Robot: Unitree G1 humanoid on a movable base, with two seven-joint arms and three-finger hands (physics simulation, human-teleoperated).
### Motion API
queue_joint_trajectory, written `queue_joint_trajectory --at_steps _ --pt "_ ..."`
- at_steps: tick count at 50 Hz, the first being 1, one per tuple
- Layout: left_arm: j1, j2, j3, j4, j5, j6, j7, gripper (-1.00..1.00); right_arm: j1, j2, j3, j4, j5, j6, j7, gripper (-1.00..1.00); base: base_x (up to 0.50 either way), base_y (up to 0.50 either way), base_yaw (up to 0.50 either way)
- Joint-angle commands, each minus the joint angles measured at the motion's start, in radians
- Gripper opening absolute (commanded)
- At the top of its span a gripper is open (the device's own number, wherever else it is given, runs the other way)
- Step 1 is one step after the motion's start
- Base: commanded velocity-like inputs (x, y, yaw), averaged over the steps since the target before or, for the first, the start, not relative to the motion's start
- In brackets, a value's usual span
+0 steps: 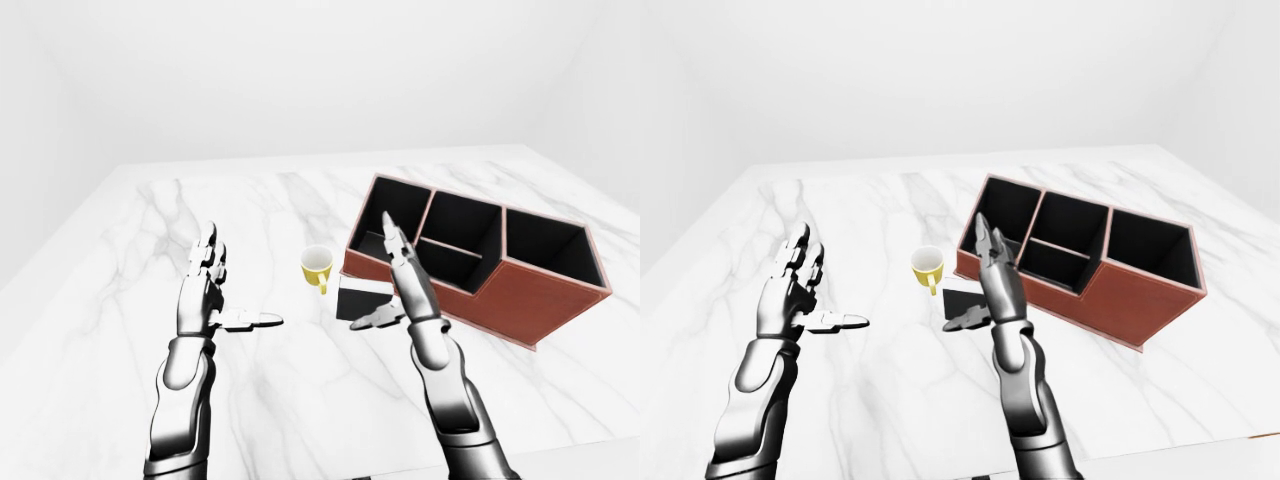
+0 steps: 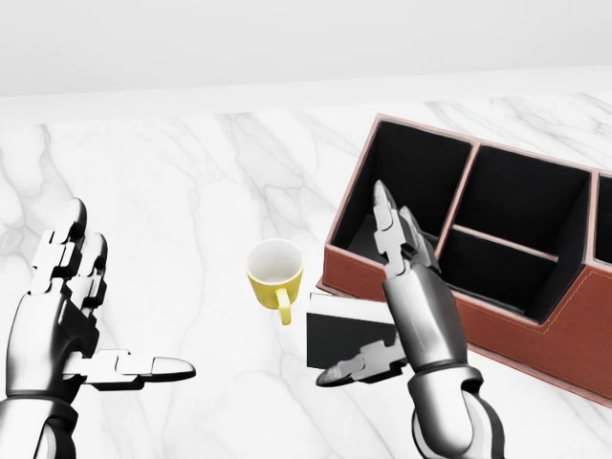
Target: Pick up the book and place it in the caddy.
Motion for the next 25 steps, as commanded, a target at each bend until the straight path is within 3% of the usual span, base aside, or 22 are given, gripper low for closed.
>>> queue_joint_trajectory --at_steps 1,13,25 --pt "-0.001 0.003 0.005 0.016 -0.007 -0.010 -0.003 1.00 -0.045 0.019 0.041 0.079 -0.206 0.000 -0.046 1.00 0.00 0.00 0.00" --pt "-0.004 0.007 0.013 0.032 -0.018 -0.018 -0.005 1.00 -0.063 0.043 0.100 0.146 -0.447 0.000 -0.121 1.00 0.00 0.00 0.00" --pt "-0.009 0.007 0.012 0.034 -0.023 -0.008 -0.001 1.00 -0.102 0.060 0.103 0.263 -0.537 0.000 -0.157 1.00 0.00 0.00 0.00"
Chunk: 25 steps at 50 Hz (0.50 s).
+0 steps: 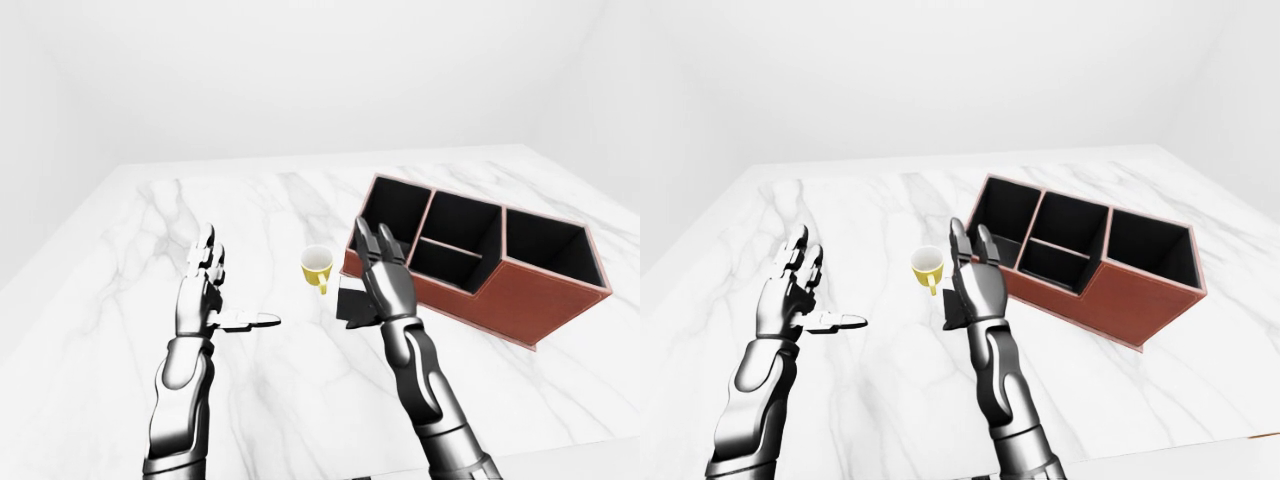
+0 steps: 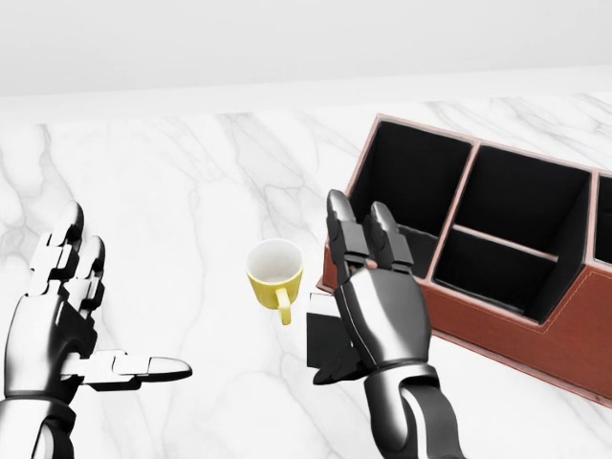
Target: Pick up the book and place it in the caddy.
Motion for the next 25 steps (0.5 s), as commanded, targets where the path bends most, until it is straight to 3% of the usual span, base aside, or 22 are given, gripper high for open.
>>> queue_joint_trajectory --at_steps 1,15,25 --pt "-0.005 0.001 0.000 0.006 -0.004 0.004 0.002 1.00 -0.042 0.015 0.013 0.112 -0.120 0.000 -0.049 1.00 0.00 0.00 0.00" --pt "-0.013 0.005 0.003 0.020 -0.011 0.004 -0.001 1.00 -0.147 0.011 -0.020 0.328 -0.155 0.000 -0.107 1.00 0.00 0.00 0.00" --pt "-0.014 0.005 0.001 0.038 -0.009 -0.011 0.000 1.00 -0.173 0.004 -0.028 0.434 -0.143 0.000 -0.143 1.00 0.00 0.00 0.00"
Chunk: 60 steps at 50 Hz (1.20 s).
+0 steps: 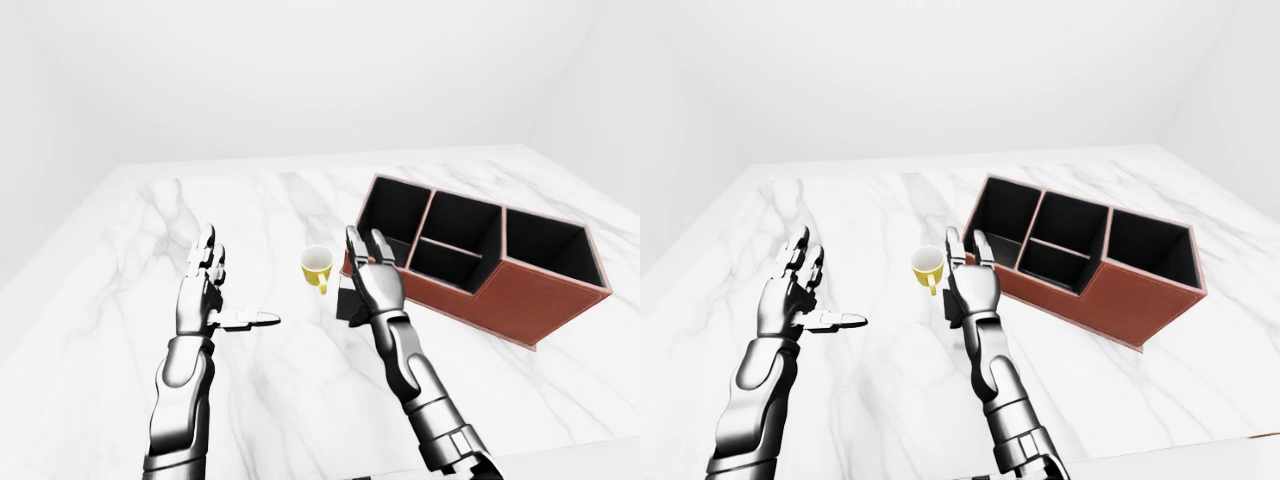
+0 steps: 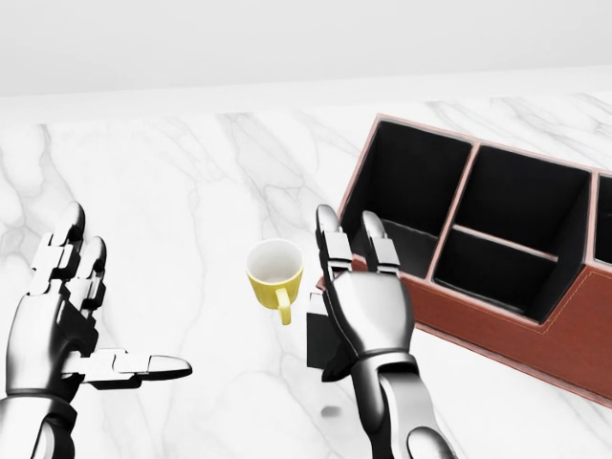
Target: Pick up the book and place it in the caddy.
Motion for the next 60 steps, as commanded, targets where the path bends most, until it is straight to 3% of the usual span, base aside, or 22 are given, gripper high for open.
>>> queue_joint_trajectory --at_steps 1,35,60 --pt "-0.002 0.001 -0.001 0.017 -0.001 -0.011 0.000 1.00 -0.040 -0.005 -0.009 0.130 -0.005 0.000 -0.041 1.00 0.00 0.00 0.00" --pt "-0.010 0.007 0.006 0.048 -0.019 -0.019 -0.006 1.00 -0.217 -0.010 -0.033 0.484 0.036 0.000 -0.199 1.00 0.00 0.00 0.00" --pt "-0.009 0.007 0.005 0.052 -0.020 -0.020 -0.008 1.00 -0.280 -0.003 -0.026 0.701 0.073 0.000 -0.274 1.00 0.00 0.00 0.00"
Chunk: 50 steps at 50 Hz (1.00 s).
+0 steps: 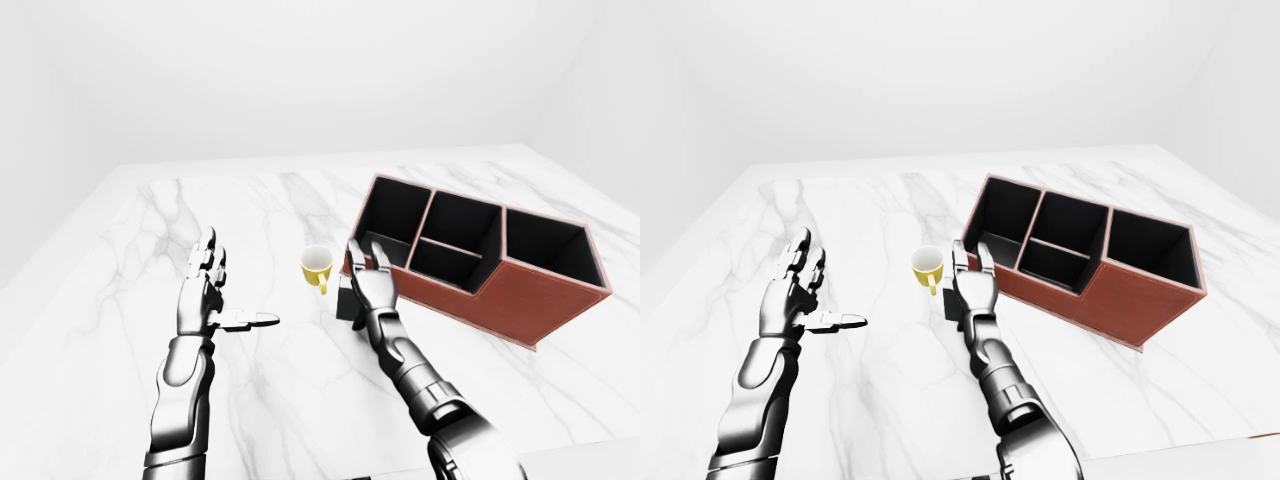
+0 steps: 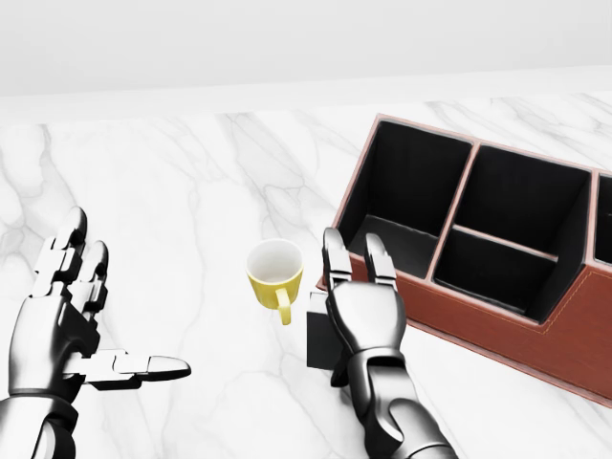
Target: Pick up the book and place it in the caddy.
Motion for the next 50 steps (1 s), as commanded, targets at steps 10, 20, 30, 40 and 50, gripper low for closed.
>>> queue_joint_trajectory --at_steps 10,20,30,40,50 --pt "-0.002 0.001 -0.001 0.011 -0.001 -0.009 -0.001 1.00 -0.033 0.008 0.005 0.146 0.028 0.000 -0.053 1.00 0.00 0.00 0.00" --pt "-0.003 0.002 0.001 0.021 -0.003 -0.014 -0.002 1.00 -0.039 0.008 0.012 0.192 0.028 0.000 -0.068 0.45 0.00 0.00 0.00" --pt "-0.006 0.003 0.003 0.029 -0.004 -0.016 -0.001 1.00 -0.035 0.011 0.015 0.186 0.015 0.000 -0.079 -1.00 0.00 0.00 0.00" --pt "-0.007 0.005 0.005 0.033 -0.006 -0.017 0.000 1.00 -0.033 0.006 0.008 0.171 0.021 0.000 -0.076 -1.00 0.00 0.00 0.00" --pt "-0.007 0.007 0.007 0.032 -0.004 -0.017 0.002 1.00 0.006 -0.010 -0.002 0.062 0.047 0.000 -0.013 -1.00 0.00 0.00 0.00"
